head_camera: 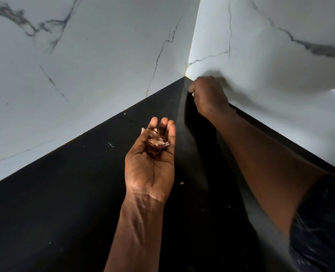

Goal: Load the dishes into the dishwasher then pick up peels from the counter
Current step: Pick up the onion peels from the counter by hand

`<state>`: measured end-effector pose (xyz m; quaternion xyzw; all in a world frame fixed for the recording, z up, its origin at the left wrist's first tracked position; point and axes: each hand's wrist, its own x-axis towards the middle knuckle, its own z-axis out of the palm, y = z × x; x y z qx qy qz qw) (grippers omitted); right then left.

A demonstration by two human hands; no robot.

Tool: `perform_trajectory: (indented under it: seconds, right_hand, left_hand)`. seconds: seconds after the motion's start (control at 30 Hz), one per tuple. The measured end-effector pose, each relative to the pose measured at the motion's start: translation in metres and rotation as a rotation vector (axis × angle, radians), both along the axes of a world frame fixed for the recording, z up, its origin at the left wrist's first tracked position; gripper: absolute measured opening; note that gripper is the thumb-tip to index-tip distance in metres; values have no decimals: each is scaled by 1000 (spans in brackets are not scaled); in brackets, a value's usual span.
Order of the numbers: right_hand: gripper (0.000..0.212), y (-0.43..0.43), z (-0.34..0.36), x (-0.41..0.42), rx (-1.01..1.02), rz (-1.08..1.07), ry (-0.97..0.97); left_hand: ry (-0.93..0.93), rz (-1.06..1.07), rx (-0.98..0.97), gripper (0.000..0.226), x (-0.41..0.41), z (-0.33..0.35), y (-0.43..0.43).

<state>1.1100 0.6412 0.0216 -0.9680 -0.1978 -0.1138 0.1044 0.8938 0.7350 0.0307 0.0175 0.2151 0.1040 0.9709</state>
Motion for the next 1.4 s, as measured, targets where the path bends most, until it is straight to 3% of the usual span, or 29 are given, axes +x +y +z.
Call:
perform_trajectory:
  seconds: [0.23,0.4,0.5,0.57,0.67,0.73,0.93,1.07,1.17,1.4]
  right_hand:
    - [19,-4,30,-122,466,289,-29]
    - [16,0,47,-177,394,485,140]
    - [14,-25,58,-163,562,355,59]
    - [16,-52,52,-129,463,101,-52]
    - [23,-85,22,-79,114,-223,63]
    - [22,-85,8,-64,-32,-220,83]
    - [15,-40,17,-30,-71,70,39]
    - [26,-30,20,-32,-130,136,59]
    - [19,-42,14,-56,-62,79,-3]
    - [15,-38,34,-133,468,102,69]
  left_hand:
    - [16,-44,80,36,2,-7,1]
    - [-13,-100,-3,30,1,-11,3]
    - [-9,-71,18,31,0,-8,-2]
    - [3,-53,37,28,1,-6,-4]
    - [3,-51,33,27,1,-4,-7]
    - [1,-51,35,27,1,-3,-8]
    - [23,-38,51,28,0,-1,-8]
    - [26,-32,50,29,0,0,-9]
    - [35,-17,50,27,0,3,-10]
    - [27,-34,86,36,1,1,-12]
